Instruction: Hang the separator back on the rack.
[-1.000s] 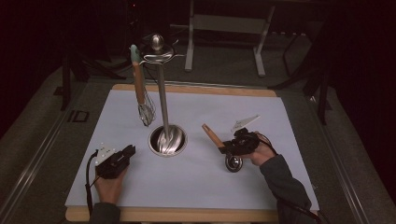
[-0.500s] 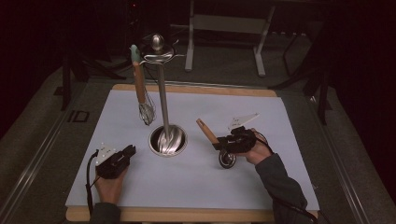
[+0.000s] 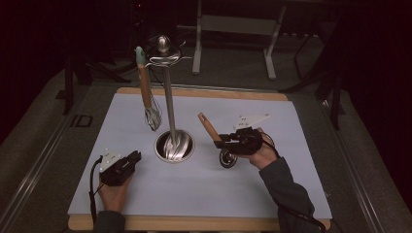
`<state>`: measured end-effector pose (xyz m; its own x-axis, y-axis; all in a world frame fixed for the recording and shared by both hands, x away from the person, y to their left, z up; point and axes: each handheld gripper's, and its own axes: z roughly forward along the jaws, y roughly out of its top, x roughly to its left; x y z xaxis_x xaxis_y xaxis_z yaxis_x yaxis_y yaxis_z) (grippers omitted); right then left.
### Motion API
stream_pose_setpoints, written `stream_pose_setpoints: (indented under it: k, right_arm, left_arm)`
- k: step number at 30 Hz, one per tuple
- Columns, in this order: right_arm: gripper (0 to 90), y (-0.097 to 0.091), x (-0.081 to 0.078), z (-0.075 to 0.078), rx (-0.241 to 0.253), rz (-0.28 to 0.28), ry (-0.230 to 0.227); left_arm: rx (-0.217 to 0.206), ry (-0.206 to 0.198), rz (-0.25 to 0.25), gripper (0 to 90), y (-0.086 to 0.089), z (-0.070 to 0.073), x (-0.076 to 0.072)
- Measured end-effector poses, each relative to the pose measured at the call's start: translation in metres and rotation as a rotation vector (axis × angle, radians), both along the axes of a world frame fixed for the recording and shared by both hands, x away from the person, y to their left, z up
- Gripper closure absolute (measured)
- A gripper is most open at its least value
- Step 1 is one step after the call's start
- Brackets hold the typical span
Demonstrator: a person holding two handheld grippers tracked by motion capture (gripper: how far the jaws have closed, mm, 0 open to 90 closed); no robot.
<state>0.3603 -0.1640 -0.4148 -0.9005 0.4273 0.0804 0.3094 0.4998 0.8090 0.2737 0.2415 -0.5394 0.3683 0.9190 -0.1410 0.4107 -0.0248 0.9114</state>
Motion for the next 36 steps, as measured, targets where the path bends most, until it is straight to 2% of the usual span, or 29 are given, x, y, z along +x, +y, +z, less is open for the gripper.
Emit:
stream_pose_setpoints:
  k: [7, 16, 27, 36]
  right_arm:
    - [69.6, 0.006, -0.004, 0.009, 0.047, -0.027, -0.044]
    - [69.5, 0.014, -0.011, 0.023, 0.068, -0.027, -0.076]
    - [69.5, 0.025, -0.016, 0.037, 0.125, -0.051, -0.114]
    - [69.5, 0.037, -0.022, 0.052, 0.156, -0.053, -0.168]
  left_arm:
    - [-0.003, -0.001, -0.001, 79.1, 0.000, 0.000, 0.000]
    - [-0.003, -0.002, 0.000, 79.1, 0.000, 0.000, 0.000]
    - [-0.003, -0.002, -0.002, 79.1, 0.000, 0.000, 0.000]
    - [-0.007, -0.002, -0.001, 79.1, 0.000, 0.000, 0.000]
